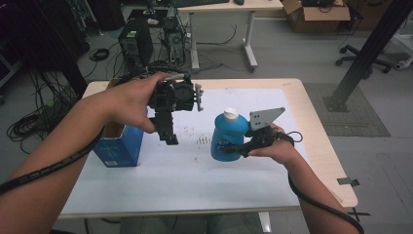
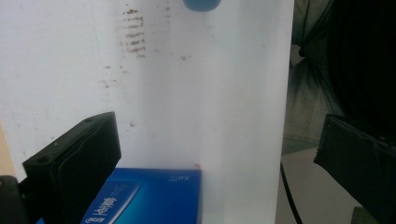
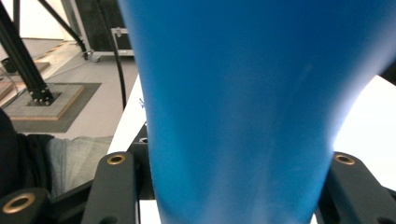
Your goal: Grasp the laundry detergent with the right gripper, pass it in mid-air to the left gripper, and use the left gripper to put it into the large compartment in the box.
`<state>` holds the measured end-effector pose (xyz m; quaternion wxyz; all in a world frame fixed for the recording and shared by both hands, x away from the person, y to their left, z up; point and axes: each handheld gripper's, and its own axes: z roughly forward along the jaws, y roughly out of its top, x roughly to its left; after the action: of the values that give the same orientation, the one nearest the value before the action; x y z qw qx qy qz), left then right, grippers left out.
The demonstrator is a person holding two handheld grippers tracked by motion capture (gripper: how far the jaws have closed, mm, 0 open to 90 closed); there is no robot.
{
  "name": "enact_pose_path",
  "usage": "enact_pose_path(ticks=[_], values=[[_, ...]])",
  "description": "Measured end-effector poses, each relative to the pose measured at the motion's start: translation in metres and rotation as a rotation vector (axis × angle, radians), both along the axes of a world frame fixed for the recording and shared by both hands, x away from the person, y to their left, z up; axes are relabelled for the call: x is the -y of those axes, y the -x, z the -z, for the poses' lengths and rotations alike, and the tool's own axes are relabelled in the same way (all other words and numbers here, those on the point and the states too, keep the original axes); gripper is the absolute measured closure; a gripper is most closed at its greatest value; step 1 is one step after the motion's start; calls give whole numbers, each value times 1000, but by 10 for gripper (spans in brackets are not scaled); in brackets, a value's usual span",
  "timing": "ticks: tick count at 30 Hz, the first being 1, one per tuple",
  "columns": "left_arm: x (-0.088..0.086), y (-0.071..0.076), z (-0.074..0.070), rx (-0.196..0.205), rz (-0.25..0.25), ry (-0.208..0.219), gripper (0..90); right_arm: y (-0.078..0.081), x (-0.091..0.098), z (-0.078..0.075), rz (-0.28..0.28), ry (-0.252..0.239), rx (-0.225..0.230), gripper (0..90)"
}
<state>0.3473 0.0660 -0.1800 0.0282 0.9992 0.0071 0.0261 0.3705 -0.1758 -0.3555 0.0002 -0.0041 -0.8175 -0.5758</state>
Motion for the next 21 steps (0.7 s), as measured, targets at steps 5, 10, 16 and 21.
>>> enact_pose_path(ticks=[5,10,16,21], values=[[3,0,1,-1,2,-2,2,2,-7,3,-23,2,4,452],[5,0,3,-5,4,-2,2,4,-15,5,-41,15,4,453],[9,-1,6,-8,10,1,2,5,-26,6,-64,16,8,453],[13,-1,9,-9,14,-5,1,3,-35,8,-73,13,13,453]])
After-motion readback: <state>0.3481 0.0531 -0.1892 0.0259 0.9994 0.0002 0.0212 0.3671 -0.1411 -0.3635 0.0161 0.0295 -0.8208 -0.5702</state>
